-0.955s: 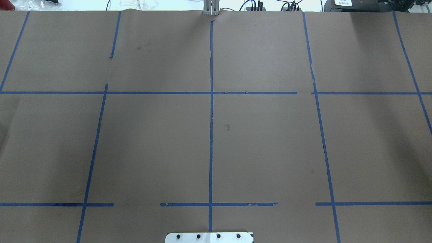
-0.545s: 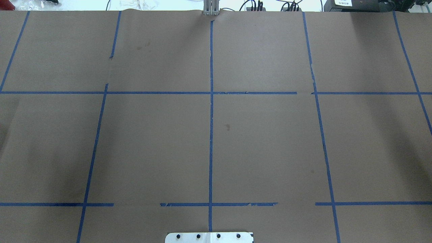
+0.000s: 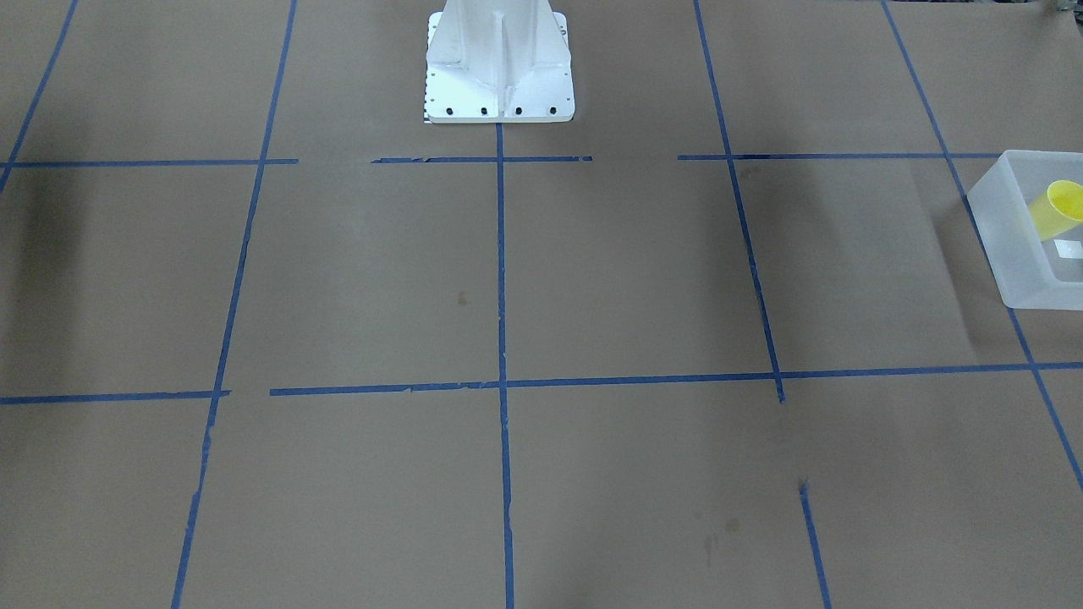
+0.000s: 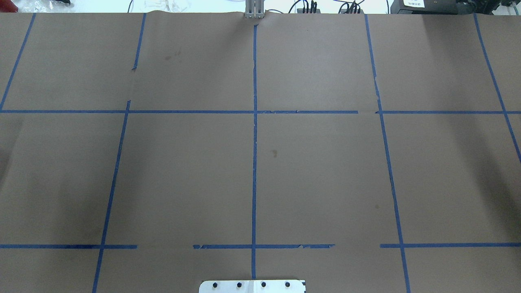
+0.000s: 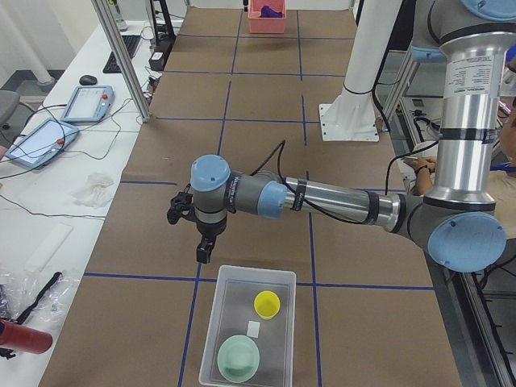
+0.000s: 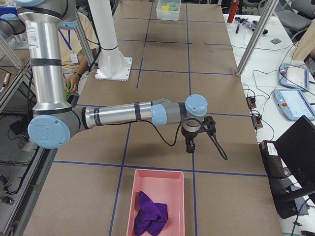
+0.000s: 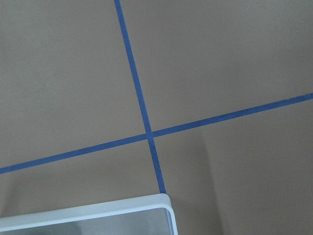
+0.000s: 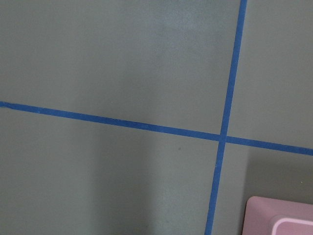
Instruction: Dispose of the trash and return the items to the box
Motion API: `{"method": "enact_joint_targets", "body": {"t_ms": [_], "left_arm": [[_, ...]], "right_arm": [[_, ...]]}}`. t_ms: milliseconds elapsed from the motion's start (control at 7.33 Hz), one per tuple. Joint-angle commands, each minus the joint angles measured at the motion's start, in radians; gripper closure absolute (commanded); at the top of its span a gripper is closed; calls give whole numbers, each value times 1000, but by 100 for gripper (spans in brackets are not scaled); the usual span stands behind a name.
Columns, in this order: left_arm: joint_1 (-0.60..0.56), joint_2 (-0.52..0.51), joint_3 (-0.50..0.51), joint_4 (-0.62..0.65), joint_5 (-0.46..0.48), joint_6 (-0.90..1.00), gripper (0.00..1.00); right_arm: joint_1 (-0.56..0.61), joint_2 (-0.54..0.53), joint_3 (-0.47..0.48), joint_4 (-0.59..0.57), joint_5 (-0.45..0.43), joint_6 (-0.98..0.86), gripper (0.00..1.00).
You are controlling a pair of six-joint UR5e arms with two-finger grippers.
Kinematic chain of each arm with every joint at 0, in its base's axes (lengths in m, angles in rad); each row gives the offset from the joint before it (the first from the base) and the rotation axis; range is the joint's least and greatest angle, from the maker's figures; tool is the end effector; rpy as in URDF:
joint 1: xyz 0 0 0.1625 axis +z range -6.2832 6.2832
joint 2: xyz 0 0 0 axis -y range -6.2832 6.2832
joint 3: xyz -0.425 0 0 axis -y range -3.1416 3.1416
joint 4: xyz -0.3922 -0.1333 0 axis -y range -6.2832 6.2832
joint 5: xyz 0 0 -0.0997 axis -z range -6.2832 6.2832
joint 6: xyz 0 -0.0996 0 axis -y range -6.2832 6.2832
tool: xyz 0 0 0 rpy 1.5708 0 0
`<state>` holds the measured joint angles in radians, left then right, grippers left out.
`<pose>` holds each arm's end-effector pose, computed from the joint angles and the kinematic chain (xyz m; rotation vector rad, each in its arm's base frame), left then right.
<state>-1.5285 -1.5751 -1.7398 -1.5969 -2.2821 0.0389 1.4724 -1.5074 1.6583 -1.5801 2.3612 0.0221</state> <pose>-0.0470 -0.5033 0.5741 0.1899 0.7098 0.1484 0.0108 -0.5269 0.5830 0.0864 -0.7962 -0.1281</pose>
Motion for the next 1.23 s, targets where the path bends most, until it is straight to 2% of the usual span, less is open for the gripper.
{"method": "enact_joint_targets", "body": {"t_ms": [0,136,273,1091], "left_arm": [[-6,3,-8,14,-25,10,0],[-5,0,-9,34,-22,1,0],[-9,1,-4,60,-63,2,0],[-9,4,-27,38,-68,4,0]], "right_arm": [[0,3,-3,2,-2,4,0],[0,4,-3,2,-2,4,0],[0,4,-5,2,-2,5,0],[8,-13,-11,2,10,-5,0]]}}
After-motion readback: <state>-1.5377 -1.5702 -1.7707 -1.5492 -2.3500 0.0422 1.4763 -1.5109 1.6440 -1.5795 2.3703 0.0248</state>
